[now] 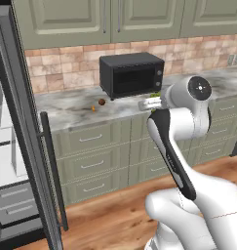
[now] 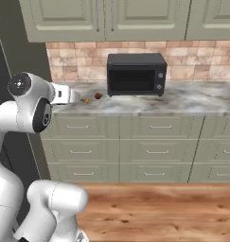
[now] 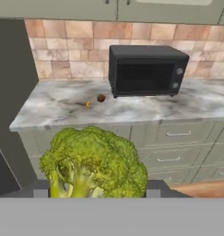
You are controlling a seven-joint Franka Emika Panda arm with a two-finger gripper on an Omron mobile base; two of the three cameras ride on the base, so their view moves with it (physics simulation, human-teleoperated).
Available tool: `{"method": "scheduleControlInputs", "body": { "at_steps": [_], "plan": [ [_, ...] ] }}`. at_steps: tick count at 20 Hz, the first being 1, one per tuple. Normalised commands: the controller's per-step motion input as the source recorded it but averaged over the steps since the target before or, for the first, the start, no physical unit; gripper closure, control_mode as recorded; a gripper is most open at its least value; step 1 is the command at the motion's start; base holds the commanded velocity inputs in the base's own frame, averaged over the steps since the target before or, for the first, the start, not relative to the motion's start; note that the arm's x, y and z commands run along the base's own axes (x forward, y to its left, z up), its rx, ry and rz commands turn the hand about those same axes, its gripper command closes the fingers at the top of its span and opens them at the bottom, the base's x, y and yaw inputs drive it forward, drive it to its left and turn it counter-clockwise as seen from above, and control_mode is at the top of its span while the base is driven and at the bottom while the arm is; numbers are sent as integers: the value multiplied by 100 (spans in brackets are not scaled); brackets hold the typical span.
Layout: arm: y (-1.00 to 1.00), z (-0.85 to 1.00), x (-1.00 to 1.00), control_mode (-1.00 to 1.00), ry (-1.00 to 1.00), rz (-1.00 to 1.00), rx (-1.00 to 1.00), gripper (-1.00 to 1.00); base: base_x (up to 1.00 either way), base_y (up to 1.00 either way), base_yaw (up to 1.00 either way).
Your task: Open the fridge, remove the pear, broccoli, and shrimp, and place them on any counter.
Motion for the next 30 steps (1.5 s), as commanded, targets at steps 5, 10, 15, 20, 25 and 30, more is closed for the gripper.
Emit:
{"method": "scheduleControlInputs", "body": {
  "at_steps": [5, 10, 15, 20, 25, 30],
  "plan": [
    [0, 0, 0, 100, 0, 0, 0, 100, 100, -54, 38],
    [0, 0, 0, 100, 0, 0, 0, 100, 97, -6, 42],
    [0, 0, 0, 100, 0, 0, 0, 100, 82, 14, 43],
    [0, 0, 0, 100, 0, 0, 0, 100, 90, 0, 30],
    [10, -72, 46, -100, 23, 9, 0, 100, 14, 0, 5],
    [20, -100, 98, -100, 44, 0, 0, 100, 0, 0, 0]
  ]
}}
